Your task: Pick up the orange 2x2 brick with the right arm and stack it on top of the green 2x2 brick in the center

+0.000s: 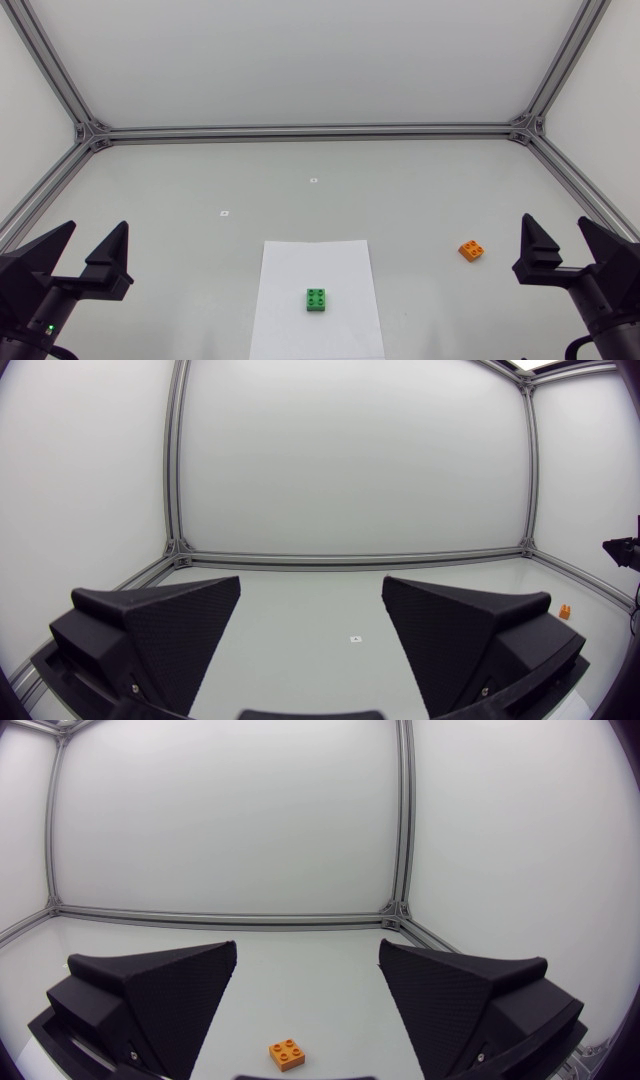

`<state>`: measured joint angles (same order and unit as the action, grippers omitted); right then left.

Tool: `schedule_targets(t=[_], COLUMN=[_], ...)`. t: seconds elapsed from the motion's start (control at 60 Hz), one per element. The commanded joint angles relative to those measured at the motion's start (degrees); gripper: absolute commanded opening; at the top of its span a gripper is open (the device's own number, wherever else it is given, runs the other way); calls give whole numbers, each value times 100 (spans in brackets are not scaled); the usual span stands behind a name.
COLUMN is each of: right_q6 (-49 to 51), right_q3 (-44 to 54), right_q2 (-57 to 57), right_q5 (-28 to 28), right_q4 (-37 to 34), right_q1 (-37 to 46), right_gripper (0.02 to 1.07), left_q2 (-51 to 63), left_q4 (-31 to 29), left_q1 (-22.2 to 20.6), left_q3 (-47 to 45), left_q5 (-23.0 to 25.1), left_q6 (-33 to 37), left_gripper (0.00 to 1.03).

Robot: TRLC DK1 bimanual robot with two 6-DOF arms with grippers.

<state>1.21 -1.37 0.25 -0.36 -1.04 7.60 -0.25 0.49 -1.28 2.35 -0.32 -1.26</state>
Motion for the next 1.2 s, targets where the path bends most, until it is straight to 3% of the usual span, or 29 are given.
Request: schedule_targets(t=[0.0, 0.5, 0.833, 1.183], right_q6=[-165, -165, -183, -209], right_q3=[145, 128, -751, -2175], right_q2=[-60, -69, -8, 1662], right_q5=[-17, -52, 1, 98], right_q4=[60, 280, -98, -564], right_q1=[5, -30, -329, -346], right_gripper=[104, 104, 104, 103], left_q2=[-45, -45, -45, -45], left_q4=[-84, -76, -84, -76], left_q1=[14, 14, 14, 14], left_q3=[-235, -235, -235, -235], left_q5=[23, 23, 32, 23], left_q6=[73, 73, 73, 73], left_gripper=[99, 99, 99, 99])
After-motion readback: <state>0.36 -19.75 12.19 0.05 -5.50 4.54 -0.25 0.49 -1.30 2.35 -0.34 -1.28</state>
